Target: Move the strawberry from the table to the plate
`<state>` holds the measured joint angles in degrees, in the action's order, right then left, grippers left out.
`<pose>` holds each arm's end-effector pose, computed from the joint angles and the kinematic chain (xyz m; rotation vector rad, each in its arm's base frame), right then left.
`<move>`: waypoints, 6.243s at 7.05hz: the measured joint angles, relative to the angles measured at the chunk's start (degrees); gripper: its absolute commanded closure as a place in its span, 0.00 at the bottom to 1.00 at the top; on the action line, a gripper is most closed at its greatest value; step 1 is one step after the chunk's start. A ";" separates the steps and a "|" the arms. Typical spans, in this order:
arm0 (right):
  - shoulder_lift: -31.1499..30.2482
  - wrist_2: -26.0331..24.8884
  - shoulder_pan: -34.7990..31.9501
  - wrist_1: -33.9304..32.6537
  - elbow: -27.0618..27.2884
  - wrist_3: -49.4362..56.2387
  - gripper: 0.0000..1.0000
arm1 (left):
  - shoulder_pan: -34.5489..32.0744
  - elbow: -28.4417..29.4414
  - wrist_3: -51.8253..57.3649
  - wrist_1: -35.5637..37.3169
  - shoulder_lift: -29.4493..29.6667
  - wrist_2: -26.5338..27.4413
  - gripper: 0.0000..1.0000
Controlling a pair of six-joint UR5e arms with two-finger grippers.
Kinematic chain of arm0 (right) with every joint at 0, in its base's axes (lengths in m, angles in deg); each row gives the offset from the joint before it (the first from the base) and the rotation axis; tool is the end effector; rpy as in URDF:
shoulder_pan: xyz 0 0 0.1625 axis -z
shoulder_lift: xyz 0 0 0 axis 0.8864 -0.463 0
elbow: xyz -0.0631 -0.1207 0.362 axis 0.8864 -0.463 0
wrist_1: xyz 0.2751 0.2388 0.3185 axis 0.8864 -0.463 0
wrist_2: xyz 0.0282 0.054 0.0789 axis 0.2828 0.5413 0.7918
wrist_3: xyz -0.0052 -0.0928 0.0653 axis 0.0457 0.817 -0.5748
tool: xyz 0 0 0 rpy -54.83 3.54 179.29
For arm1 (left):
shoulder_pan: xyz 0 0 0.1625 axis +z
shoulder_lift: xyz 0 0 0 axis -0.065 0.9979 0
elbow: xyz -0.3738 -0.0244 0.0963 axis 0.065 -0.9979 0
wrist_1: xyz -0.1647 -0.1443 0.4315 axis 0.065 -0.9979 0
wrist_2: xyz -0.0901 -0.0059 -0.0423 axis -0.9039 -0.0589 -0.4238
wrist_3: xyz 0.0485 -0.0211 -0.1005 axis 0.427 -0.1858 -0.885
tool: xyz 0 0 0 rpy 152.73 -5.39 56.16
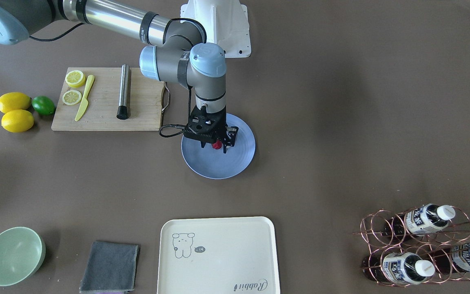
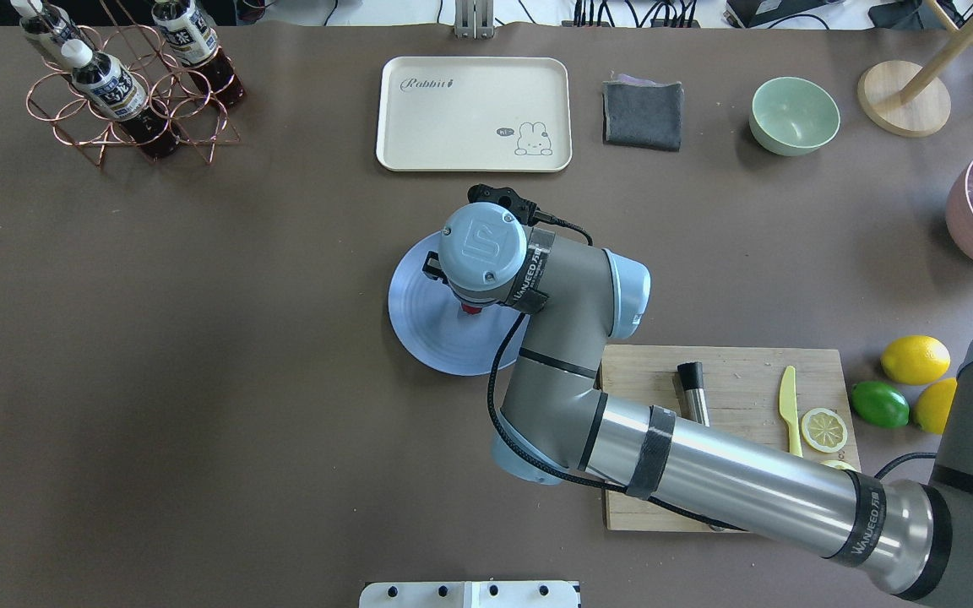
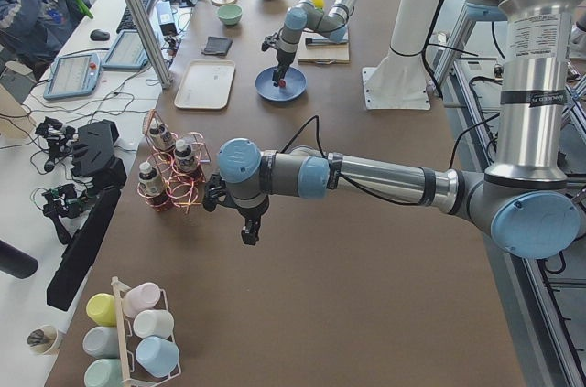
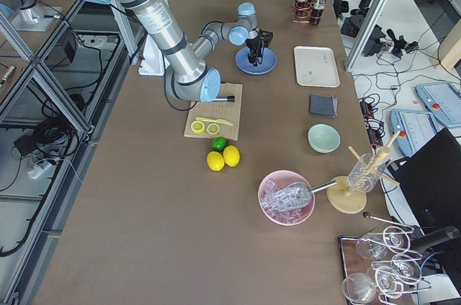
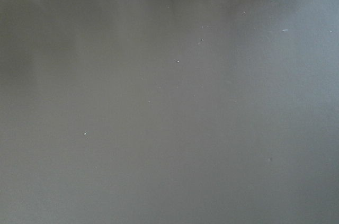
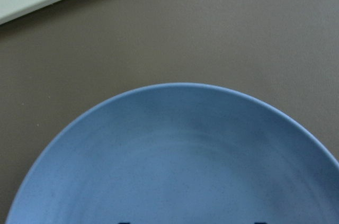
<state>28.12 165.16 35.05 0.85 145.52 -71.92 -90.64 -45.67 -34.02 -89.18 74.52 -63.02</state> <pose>-0.6659 -0.4838 0.1433 0.1098 -0.8205 0.4295 -0.0154 -0.5596 0.5467 0.0625 0.8858 0.1178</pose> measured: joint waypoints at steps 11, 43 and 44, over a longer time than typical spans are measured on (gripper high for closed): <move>-36.21 30.04 -47.32 -17.38 21.37 80.22 0.00 | -0.07 1.44 0.52 2.45 -2.25 2.48 0.02; -48.96 37.29 -64.67 -17.03 12.32 103.50 0.00 | -1.86 2.58 0.09 1.93 -2.22 3.08 0.02; -48.98 37.31 -64.66 -17.03 12.35 103.52 0.00 | -1.86 2.56 0.09 1.93 -2.20 3.08 0.02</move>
<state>-20.86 202.47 -29.61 -16.18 157.87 31.60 -92.50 -43.11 -33.93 -87.25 72.32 -59.94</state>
